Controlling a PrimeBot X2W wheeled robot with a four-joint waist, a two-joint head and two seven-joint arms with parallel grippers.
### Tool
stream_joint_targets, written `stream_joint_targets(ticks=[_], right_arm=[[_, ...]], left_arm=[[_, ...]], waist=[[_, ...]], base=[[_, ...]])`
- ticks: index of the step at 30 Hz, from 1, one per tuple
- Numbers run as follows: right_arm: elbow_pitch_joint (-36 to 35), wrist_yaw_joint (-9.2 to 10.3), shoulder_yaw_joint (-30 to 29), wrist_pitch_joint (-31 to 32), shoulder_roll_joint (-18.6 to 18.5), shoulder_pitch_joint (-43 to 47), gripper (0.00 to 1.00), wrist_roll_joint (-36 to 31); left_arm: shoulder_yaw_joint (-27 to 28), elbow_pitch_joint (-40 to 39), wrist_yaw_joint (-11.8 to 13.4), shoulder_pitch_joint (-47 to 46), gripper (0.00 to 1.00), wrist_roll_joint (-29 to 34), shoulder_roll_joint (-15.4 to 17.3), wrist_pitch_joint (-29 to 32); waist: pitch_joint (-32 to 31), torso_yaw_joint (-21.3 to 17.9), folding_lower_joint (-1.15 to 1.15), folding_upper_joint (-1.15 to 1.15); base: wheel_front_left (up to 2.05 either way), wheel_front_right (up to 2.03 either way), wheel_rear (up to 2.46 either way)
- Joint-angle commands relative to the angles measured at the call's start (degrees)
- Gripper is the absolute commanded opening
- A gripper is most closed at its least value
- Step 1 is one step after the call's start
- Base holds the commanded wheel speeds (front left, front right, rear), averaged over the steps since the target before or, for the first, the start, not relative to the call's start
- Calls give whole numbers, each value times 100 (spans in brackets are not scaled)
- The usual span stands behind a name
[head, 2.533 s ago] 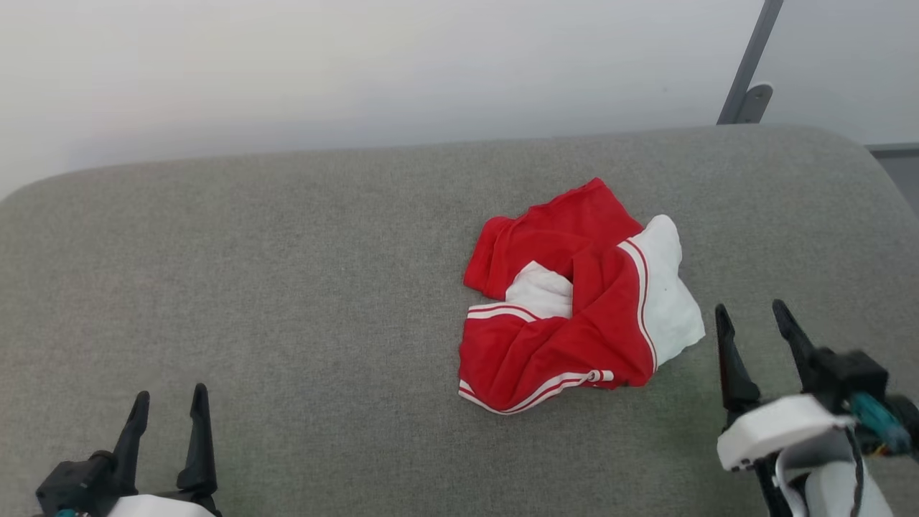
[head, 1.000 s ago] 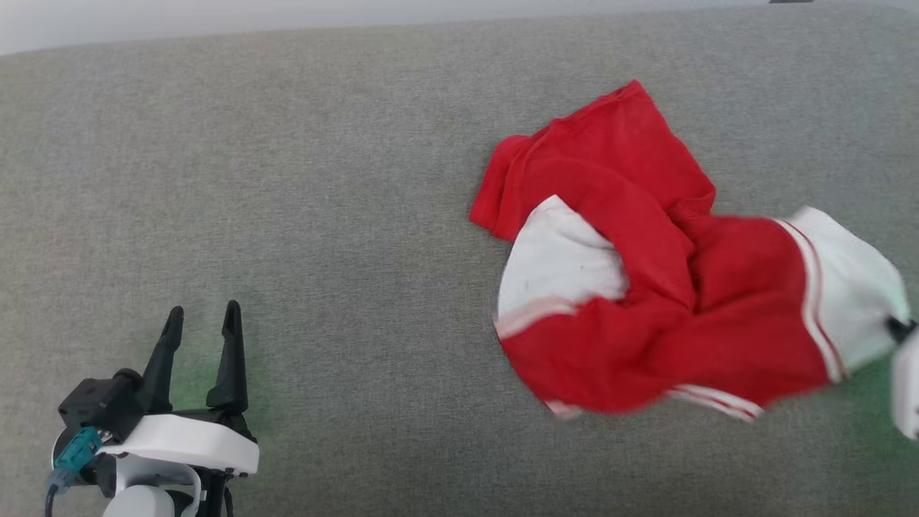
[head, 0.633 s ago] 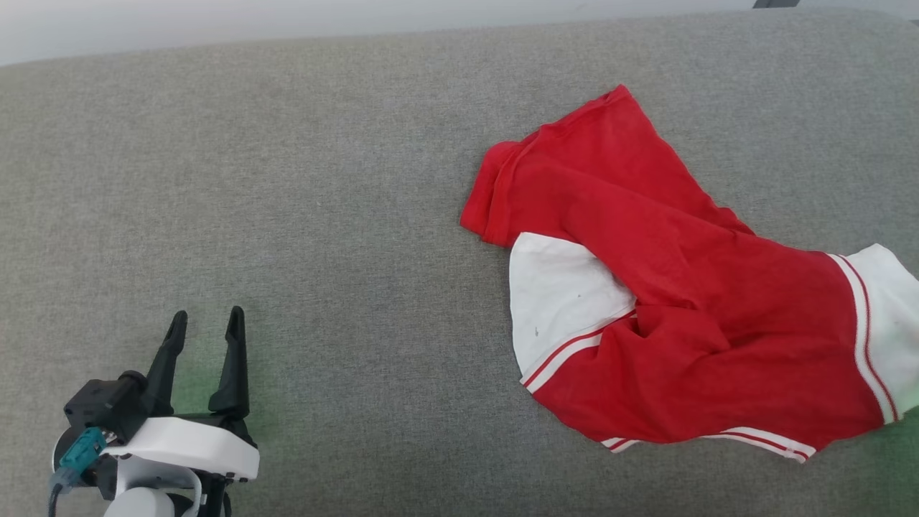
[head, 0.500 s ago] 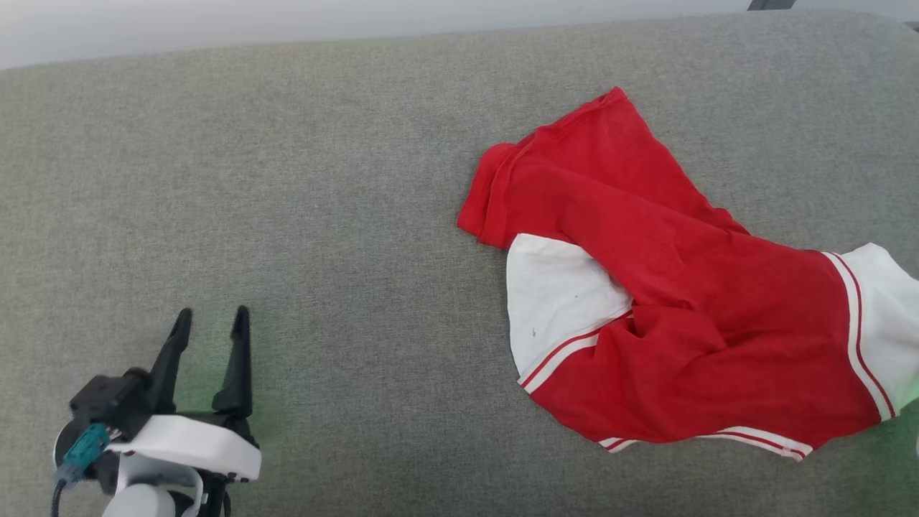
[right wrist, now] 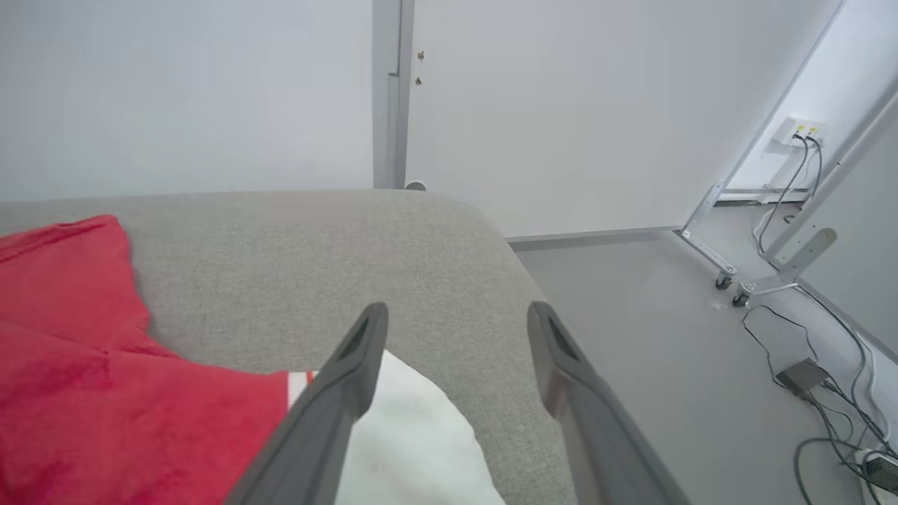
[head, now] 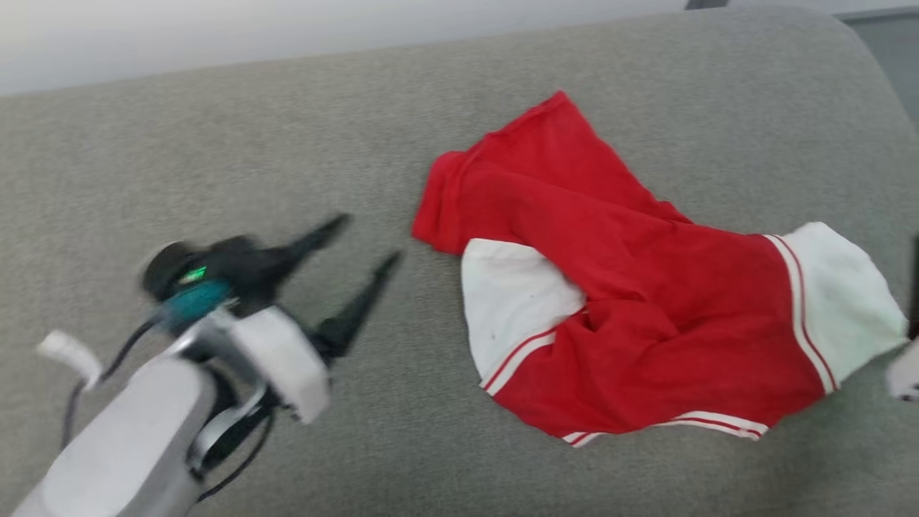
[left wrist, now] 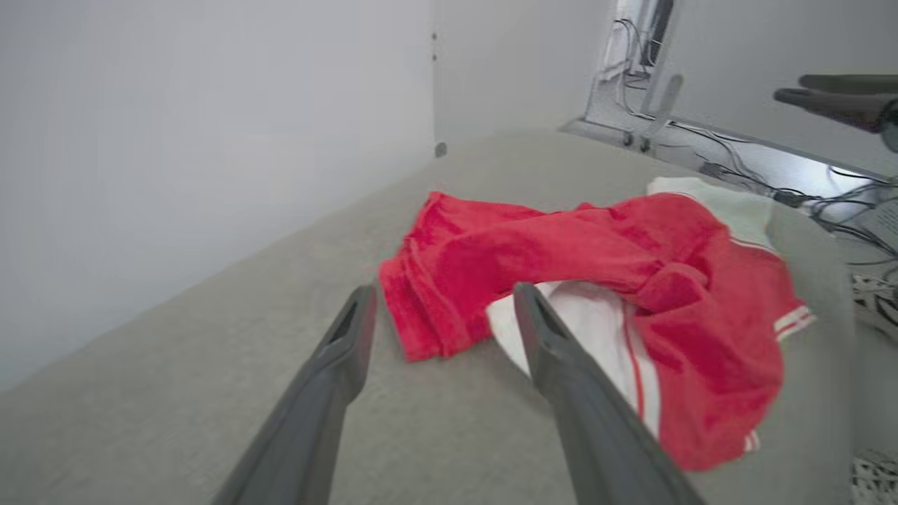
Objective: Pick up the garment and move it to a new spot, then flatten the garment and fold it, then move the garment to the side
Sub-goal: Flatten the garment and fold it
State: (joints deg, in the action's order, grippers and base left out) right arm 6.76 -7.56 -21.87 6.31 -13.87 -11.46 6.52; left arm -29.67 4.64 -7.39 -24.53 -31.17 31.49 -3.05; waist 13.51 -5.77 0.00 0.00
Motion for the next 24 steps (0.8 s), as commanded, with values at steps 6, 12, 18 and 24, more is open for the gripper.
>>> stream_joint_targets(ticks=[6,12,18,24], right_arm=[[-125,14,553,-331,505,-248,100,-275],[66,14,896,-561,774,-451,100,-329],[263,14,992,-725,918,-503,100,-338],[391,14,963,-839,972,-525,100,-377]], left_arm=[[-2060,-123,-2,-1649,100,-1589,313,1819],[-2788,1021,-2,-2570,100,-3011,7,3503],[-2999,1986,-2,-2937,100,-3170,-5,3978],[-3018,2065,-2,-2959,97,-3520,-30,3896]], waist=[[169,-470,0,0],[485,-910,0,0],[680,-1185,0,0],[783,-1220,0,0]], base=[[0,0,0],[0,0,0],[0,0,0],[0,0,0]])
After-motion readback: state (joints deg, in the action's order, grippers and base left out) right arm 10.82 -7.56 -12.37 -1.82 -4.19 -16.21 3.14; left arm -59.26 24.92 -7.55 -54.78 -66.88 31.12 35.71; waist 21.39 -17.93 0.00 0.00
